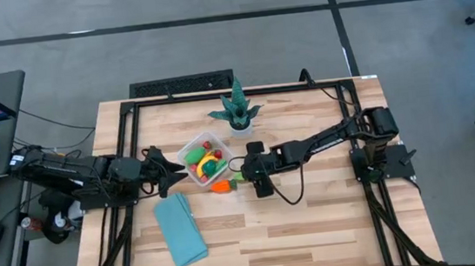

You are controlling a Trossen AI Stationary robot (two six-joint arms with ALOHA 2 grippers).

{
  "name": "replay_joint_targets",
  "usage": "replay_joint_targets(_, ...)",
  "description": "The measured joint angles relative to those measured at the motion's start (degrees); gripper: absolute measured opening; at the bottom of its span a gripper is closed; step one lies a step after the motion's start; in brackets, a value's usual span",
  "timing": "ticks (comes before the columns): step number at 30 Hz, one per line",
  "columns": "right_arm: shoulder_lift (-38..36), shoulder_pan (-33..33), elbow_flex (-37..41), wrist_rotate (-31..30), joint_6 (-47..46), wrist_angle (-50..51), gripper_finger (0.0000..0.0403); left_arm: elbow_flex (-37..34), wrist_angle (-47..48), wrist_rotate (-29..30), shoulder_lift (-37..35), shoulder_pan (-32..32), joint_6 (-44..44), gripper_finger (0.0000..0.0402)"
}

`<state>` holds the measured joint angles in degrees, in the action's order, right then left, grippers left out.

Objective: Pick and placing Produce into tupperware
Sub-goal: Put the green star fruit into the transparent container

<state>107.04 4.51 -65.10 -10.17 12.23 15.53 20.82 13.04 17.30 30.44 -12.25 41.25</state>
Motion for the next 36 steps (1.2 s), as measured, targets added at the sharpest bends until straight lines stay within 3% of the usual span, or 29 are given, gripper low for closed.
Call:
replay_joint_targets(17,4.11,2.56,-0.79,-3.21,-3.39,-1.16,0.0245,0.0,0.13,0.07,0.0,0.01,0.01,0.0178)
replay_joint_targets(36,3.98,2.6,-0.79,-1.21,-6.64,-3.02,0.0245,0.0,0.17,0.11,0.02,0.0,0.07,0.0178)
